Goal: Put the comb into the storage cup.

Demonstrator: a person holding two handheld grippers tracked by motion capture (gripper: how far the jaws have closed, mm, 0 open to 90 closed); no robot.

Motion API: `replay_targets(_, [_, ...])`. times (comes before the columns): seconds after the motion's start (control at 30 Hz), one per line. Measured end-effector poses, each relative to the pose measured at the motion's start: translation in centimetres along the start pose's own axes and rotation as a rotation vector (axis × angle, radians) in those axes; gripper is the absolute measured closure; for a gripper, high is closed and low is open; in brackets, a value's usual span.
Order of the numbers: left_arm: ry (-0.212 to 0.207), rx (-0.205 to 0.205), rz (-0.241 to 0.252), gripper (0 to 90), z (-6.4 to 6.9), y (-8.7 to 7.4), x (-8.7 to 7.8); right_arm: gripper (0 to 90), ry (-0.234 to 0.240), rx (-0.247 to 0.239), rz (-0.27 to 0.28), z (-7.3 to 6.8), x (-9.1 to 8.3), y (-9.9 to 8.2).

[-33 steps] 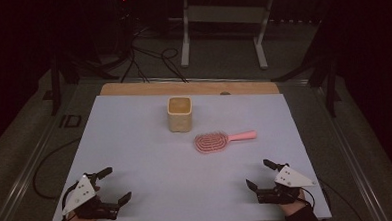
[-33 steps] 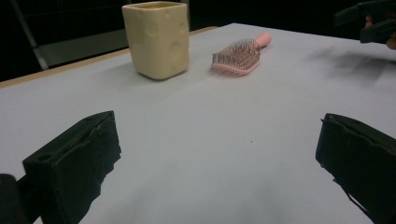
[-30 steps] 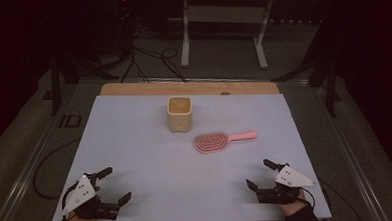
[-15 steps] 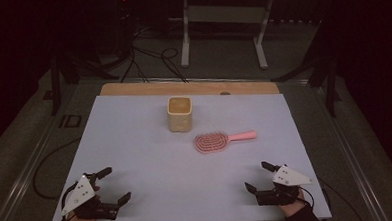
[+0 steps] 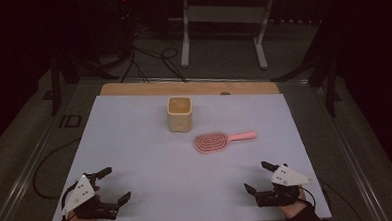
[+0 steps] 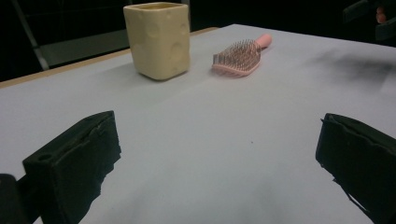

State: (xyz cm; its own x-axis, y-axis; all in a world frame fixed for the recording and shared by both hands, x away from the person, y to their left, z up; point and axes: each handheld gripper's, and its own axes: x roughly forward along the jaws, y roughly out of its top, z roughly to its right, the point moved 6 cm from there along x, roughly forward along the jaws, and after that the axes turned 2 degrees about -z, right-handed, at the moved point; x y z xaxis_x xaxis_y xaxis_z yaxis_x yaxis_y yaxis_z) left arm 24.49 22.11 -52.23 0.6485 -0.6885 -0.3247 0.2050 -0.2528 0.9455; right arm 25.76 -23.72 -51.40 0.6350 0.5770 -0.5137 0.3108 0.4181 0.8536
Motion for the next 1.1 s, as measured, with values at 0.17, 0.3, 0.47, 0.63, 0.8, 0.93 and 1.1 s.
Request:
replay_targets(0.17, [0.002,0.001,0.002,0.0,-0.1,0.0,-0.1,8.8,0.007,-0.011,0.014,-0.3,-0.8,1.3])
replay_targets(0.3, [0.005,-0.003,0.001,0.0,-0.1,0.0,-0.1,8.8,0.0,-0.033,0.016,-0.3,-1.4,2.4])
replay_targets(0.47, [0.005,-0.005,0.002,0.0,-0.1,0.0,-0.1,8.8,-0.017,-0.053,0.035,0.1,-2.2,4.1])
replay_targets(0.63, [0.012,-0.003,0.001,0.0,-0.2,0.0,-0.1,8.9,-0.042,-0.09,0.056,1.0,-2.6,6.1])
replay_targets(0.8, [0.015,-0.011,0.007,0.0,-0.3,0.0,-0.2,8.9,-0.054,-0.103,0.082,1.9,-2.6,7.8])
replay_targets(0.93, [0.008,-0.005,0.006,0.0,-0.1,0.1,-0.1,8.9,-0.065,-0.112,0.088,2.7,-2.3,8.8])
replay_targets(1.1, [0.006,-0.005,0.006,0.0,-0.1,0.1,-0.1,9.0,-0.07,-0.106,0.095,3.6,-1.7,9.7])
